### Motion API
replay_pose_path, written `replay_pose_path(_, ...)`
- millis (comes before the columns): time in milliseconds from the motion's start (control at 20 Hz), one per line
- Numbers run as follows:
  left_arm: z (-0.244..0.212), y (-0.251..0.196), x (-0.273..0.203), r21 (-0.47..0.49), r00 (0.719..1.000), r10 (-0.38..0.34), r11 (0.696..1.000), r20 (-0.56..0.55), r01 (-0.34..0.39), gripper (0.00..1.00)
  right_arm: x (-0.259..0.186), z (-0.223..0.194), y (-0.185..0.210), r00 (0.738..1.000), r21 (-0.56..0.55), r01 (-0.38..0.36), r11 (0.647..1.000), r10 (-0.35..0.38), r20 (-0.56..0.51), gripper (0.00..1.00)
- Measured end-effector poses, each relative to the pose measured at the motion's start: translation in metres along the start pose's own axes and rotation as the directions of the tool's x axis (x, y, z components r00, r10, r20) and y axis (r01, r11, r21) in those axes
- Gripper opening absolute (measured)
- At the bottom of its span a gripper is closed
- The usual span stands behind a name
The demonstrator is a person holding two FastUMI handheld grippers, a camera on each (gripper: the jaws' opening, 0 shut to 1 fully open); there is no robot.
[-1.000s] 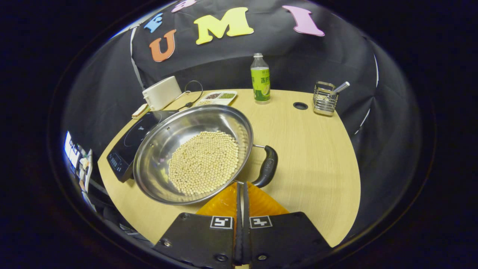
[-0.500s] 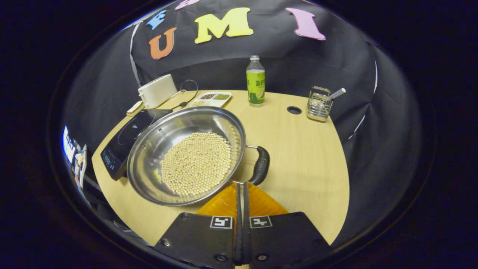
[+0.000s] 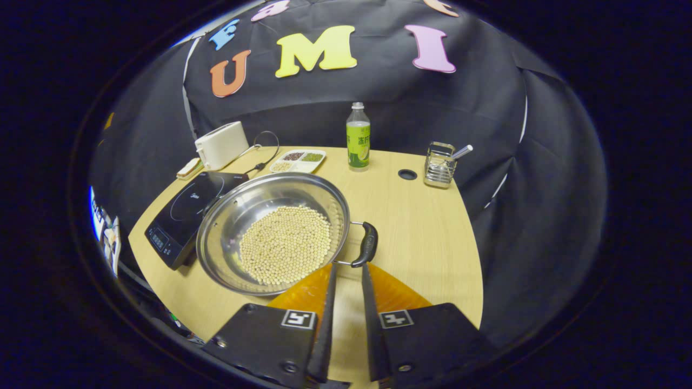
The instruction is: First push the handle of the pot to place it horizontally, then grasp the pot with both hands and set it on the induction cooktop.
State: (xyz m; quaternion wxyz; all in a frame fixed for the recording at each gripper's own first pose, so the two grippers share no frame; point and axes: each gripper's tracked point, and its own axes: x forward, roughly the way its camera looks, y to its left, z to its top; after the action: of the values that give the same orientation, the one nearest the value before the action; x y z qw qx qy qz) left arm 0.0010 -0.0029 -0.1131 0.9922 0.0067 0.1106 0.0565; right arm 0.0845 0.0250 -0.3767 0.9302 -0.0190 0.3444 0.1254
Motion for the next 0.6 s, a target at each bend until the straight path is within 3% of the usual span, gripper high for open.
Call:
replay_pose_path(50,-0.005,0.002,0.004,-0.004,1.000,-0.018,1.000,-0.006,0.018,0.97,-0.004,-0.001,0.003,1.000,0.009,0.006,1.000,-0.006,0.005,0.38)
replay_pose_path(200,-0.024,0.008,0.013,-0.011,0.997,-0.069,0.998,-0.036,0.069,0.96,-0.019,0.000,0.010,0.999,0.051,0.031,0.998,-0.032,0.032,1.00)
replay_pose_path(350,-0.047,0.010,0.027,-0.006,0.990,-0.122,0.993,-0.065,0.122,0.97,-0.028,-0.006,0.019,0.997,0.106,0.061,0.992,-0.066,0.043,0.94)
replay_pose_path(600,-0.108,-0.004,0.053,0.001,0.964,-0.206,0.978,-0.170,0.210,0.96,-0.030,-0.017,0.027,0.992,0.120,0.117,0.986,-0.122,0.037,0.94)
